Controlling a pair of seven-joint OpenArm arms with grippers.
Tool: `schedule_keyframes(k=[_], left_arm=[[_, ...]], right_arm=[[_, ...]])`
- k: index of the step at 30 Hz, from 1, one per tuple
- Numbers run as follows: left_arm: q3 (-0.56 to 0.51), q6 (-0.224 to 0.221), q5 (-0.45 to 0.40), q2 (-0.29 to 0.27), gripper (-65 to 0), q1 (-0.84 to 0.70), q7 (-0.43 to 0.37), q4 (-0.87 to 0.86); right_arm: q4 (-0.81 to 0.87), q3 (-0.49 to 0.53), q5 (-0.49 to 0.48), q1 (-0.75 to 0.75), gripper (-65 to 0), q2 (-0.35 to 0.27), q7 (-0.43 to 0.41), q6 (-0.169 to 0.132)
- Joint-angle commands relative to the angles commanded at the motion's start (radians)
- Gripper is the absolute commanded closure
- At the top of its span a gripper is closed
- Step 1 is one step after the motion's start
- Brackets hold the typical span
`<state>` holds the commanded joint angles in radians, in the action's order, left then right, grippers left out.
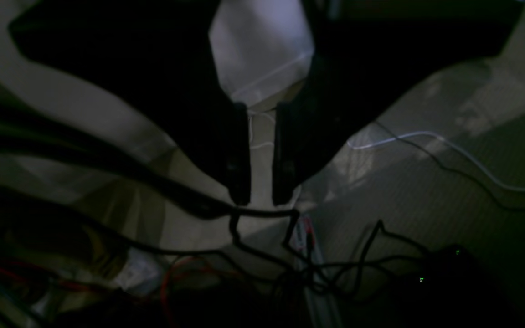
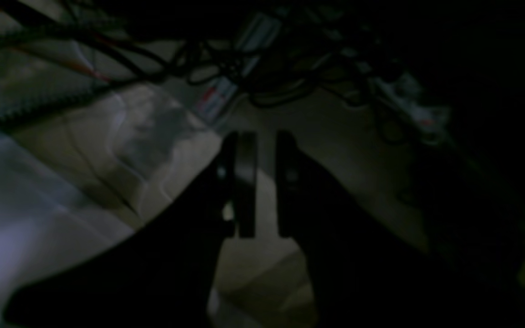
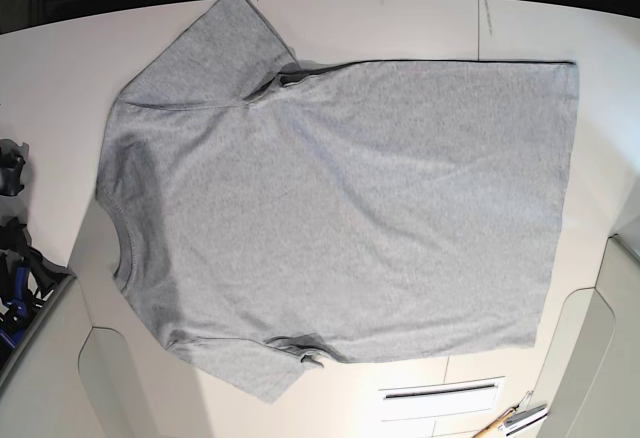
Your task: Fold the T-shirt properly
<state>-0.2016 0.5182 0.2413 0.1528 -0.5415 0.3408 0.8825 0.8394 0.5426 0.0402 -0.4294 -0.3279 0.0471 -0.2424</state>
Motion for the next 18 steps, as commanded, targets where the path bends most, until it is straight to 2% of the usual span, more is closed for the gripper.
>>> schedule_keyframes(k=[1,3,11,14,16,18], left_arm=[[0.0,-0.023,0.011,0.008,-10.2,-0.028,0.014,0.039],[0.002,-0.034,0.014,0.019,-10.2,-0.084,0.027,0.125],[0.122,-0.035,0.034,0.034,-10.2,-0.347,0.094,0.488],[0.176,-0.035,0.05,0.033,-10.6,-0.431,0.106,0.6],[0.212,-0.035,0.063,0.033,-11.0,-0.481,0.109,0.672],[0.256,-0.035,0.072,0.033,-16.2,-0.526,0.109,0.751]], right_arm=[[0.051,0.0,0.0,-0.032,-7.0,-0.023,0.002,0.0],[0.158,0.0,0.0,-0.099,-7.0,-0.069,0.002,0.0],[0.629,-0.006,0.0,-0.361,-7.0,-0.292,0.003,0.005],[0.778,-0.062,-0.008,-0.443,-7.0,-0.348,0.003,0.008],[0.866,-0.127,-0.059,-0.49,-7.0,-0.372,0.006,0.007],[0.945,-0.211,-0.102,-0.537,-7.0,-0.384,0.006,0.006]])
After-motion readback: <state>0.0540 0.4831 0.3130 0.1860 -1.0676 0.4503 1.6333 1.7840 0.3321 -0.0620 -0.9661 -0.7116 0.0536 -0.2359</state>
